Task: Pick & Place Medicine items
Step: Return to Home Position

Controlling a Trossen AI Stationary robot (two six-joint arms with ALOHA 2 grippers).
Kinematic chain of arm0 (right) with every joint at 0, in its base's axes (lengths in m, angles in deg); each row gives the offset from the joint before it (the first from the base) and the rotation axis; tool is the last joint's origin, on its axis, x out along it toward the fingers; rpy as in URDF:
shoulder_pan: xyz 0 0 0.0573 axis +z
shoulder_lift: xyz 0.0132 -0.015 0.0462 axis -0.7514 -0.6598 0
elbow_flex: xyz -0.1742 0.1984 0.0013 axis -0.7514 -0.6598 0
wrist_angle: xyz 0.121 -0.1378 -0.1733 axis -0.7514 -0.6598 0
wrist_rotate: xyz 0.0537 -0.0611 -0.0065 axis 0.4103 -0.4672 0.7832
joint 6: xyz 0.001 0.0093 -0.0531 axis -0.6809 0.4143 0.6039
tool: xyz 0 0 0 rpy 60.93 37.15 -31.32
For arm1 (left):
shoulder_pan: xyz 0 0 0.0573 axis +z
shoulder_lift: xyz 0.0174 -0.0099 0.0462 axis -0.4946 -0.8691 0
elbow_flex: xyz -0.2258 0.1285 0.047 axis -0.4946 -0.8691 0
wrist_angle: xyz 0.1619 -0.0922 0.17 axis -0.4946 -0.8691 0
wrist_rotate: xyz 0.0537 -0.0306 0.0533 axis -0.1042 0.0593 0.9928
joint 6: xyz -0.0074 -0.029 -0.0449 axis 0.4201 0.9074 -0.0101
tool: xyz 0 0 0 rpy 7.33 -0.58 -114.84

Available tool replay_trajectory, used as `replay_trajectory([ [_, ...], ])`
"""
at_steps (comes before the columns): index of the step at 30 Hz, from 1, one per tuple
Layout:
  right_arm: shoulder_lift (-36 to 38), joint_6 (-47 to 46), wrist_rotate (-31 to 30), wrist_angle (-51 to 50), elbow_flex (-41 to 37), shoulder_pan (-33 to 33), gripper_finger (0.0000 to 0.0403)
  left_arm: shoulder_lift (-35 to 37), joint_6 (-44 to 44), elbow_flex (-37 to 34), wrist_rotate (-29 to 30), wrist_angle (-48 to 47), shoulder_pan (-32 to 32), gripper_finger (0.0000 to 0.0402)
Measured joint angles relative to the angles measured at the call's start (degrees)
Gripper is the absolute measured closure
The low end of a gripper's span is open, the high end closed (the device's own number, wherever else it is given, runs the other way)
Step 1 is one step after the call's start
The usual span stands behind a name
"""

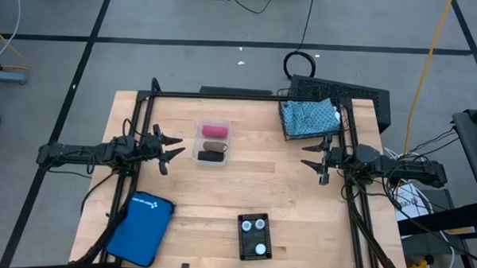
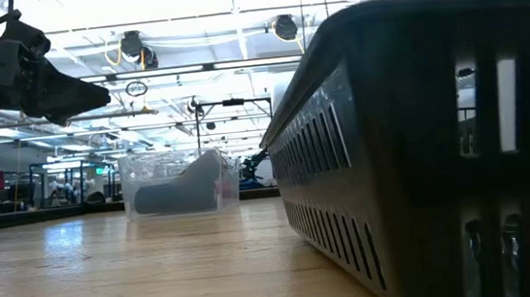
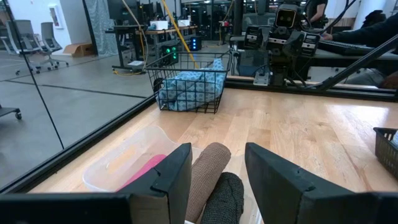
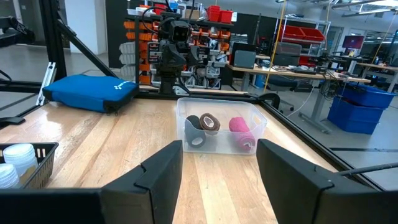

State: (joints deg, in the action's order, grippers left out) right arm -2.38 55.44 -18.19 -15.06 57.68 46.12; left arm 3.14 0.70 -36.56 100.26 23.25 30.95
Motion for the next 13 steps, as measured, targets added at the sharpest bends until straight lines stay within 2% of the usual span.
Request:
replay_trajectory([
  [13, 0.0, 0.0, 0.0, 0.0, 0.0, 0.0, 0.0204, 0.0, 0.0, 0.0, 0.0, 0.0, 0.0, 0.0245],
])
